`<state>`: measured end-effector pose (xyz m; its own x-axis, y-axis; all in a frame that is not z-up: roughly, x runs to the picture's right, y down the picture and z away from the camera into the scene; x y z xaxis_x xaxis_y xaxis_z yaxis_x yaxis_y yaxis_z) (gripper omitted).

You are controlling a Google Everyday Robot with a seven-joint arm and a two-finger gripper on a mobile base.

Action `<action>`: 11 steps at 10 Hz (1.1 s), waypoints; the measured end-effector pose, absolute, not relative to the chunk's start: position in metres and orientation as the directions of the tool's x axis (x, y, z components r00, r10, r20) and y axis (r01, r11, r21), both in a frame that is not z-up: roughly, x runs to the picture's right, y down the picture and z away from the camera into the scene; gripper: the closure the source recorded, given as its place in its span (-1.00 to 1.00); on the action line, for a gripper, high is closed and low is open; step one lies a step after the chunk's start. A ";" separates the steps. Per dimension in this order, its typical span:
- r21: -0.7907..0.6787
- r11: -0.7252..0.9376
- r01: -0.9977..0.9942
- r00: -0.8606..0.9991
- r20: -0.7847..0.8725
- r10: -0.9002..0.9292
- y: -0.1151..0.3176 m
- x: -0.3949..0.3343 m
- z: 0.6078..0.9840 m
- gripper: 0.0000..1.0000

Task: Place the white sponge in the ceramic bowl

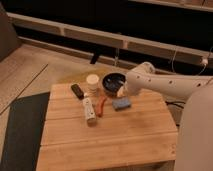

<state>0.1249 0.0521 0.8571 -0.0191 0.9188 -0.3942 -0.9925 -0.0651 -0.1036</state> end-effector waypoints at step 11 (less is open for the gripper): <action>-0.266 0.175 -0.948 0.292 -0.509 0.810 0.095 0.104 0.908 -0.30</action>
<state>0.1035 0.0950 0.9076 0.2919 0.8100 -0.5087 -0.9480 0.1747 -0.2659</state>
